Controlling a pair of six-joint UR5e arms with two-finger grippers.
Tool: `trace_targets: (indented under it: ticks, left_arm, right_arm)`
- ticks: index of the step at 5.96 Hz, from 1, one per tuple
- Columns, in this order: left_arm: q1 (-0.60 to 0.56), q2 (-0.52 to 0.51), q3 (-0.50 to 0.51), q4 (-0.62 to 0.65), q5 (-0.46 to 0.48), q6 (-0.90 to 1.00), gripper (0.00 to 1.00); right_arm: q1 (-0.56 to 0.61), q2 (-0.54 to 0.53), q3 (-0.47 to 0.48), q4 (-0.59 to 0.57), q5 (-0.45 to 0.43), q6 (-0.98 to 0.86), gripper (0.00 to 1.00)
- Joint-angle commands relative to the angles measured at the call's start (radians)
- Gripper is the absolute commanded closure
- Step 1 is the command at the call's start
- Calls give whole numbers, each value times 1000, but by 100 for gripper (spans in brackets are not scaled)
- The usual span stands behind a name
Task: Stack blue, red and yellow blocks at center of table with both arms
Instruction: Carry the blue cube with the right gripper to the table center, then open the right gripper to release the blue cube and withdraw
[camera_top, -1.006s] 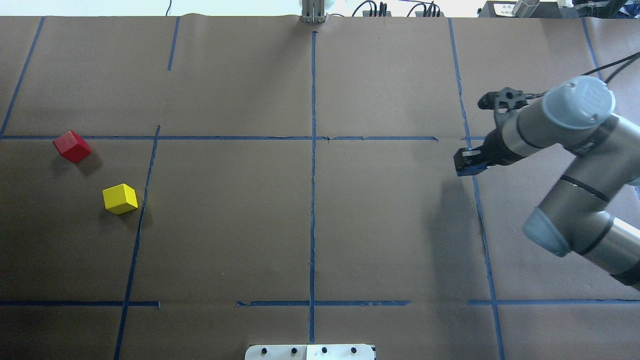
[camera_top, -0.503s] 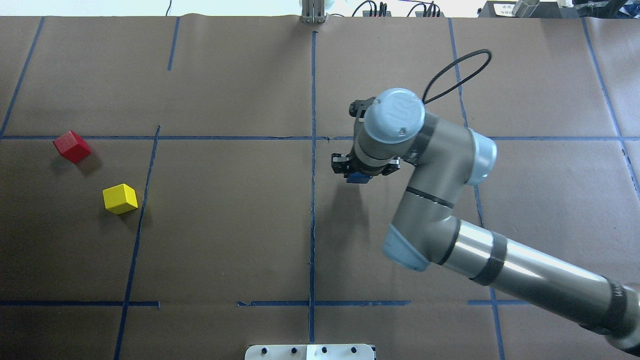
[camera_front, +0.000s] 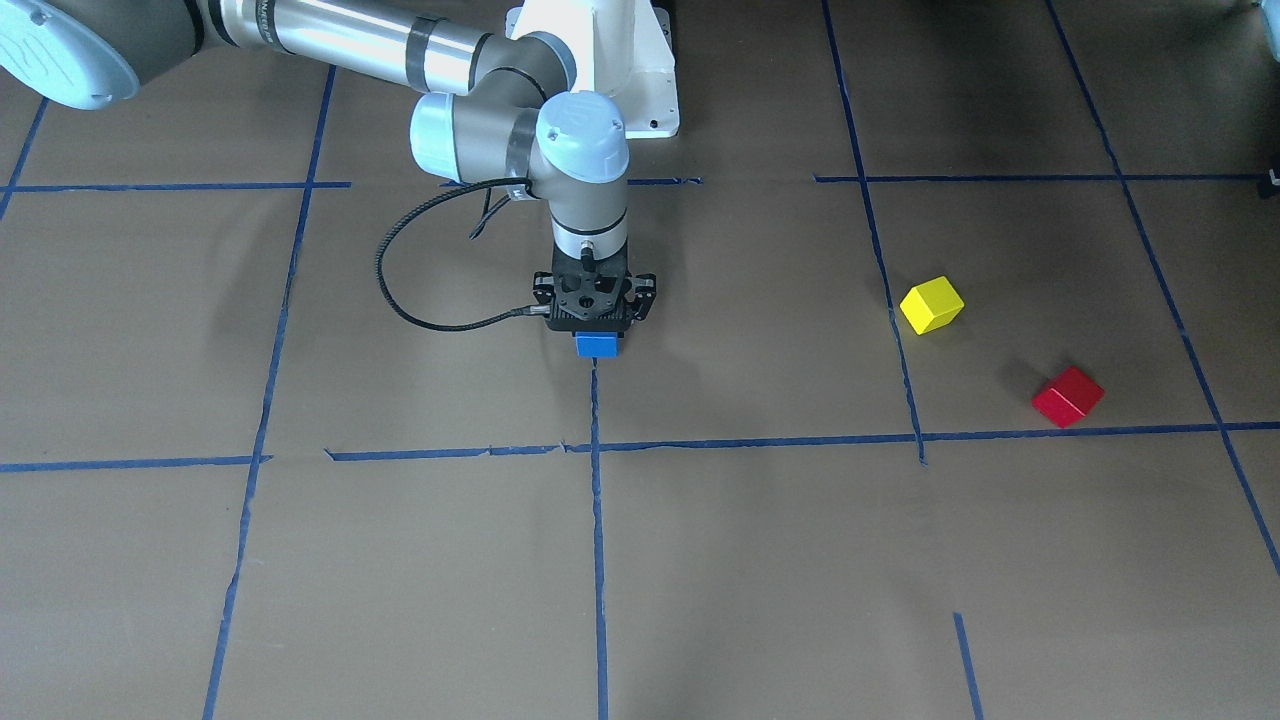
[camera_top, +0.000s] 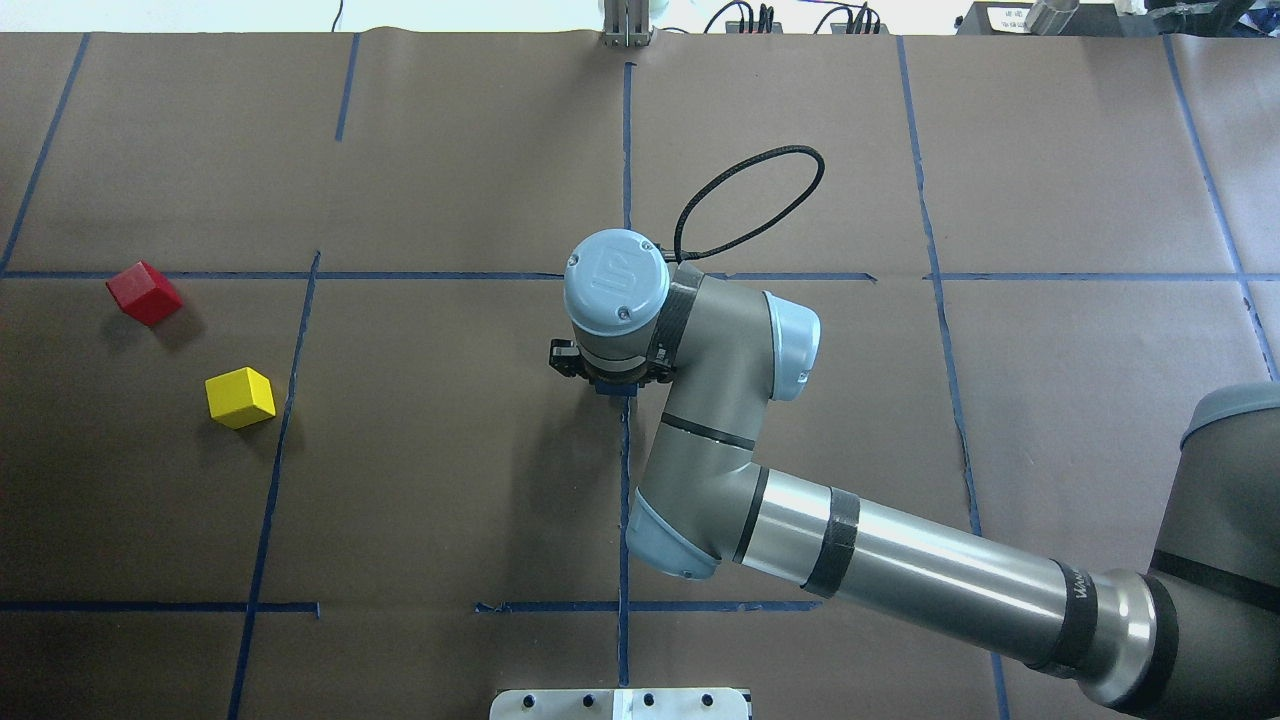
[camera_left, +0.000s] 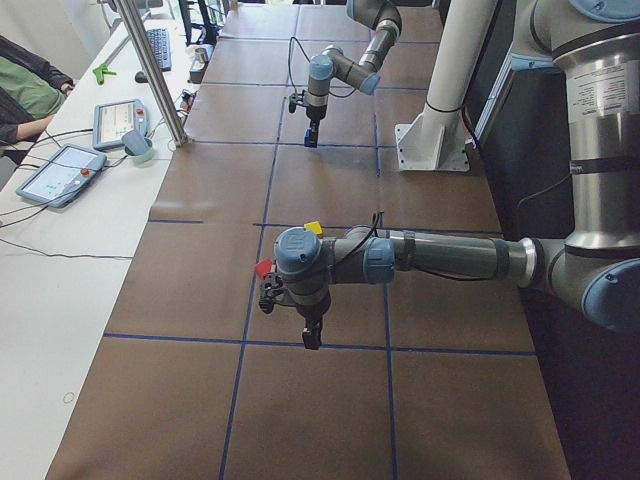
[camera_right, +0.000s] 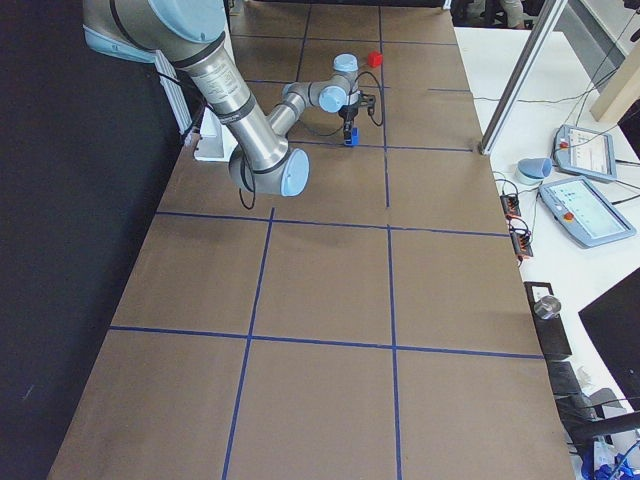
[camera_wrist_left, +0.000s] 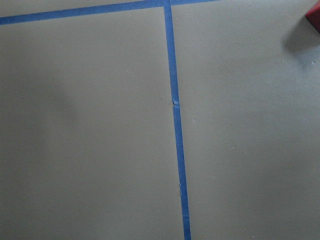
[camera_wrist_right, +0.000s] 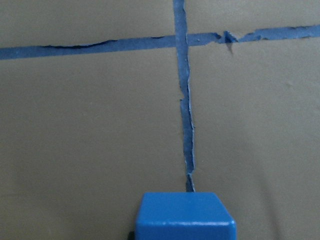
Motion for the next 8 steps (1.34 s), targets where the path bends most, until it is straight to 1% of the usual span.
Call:
trace_targets:
  ticks: [1, 2, 3, 4, 5, 6, 7, 8]
  left_arm:
    - [1, 0, 1, 0, 0, 0, 0]
    - [1, 0, 1, 0, 0, 0, 0]
    - [1, 0, 1, 0, 0, 2, 0]
    - [1, 0, 1, 0, 0, 0, 0]
    - [1, 0, 1, 0, 0, 2, 0]
    - [1, -3, -3, -3, 0, 0, 0]
    - [1, -5, -20, -1, 0, 0, 0]
    - [4, -6, -14, -1, 5, 0, 0]
  right_arm:
    - [-6, 5, -10, 0, -8, 0, 14]
    - [-6, 5, -8, 0, -8, -7, 1]
    - [-6, 4, -1, 0, -8, -15, 1]
    - [14, 5, 27, -2, 1, -16, 0]
    - [71, 2, 77, -31, 48, -41, 0]
    - [148, -8, 134, -124, 114, -153, 0]
    - [249, -72, 195, -169, 200, -271, 0]
    - [346, -199, 282, -174, 273, -418, 0]
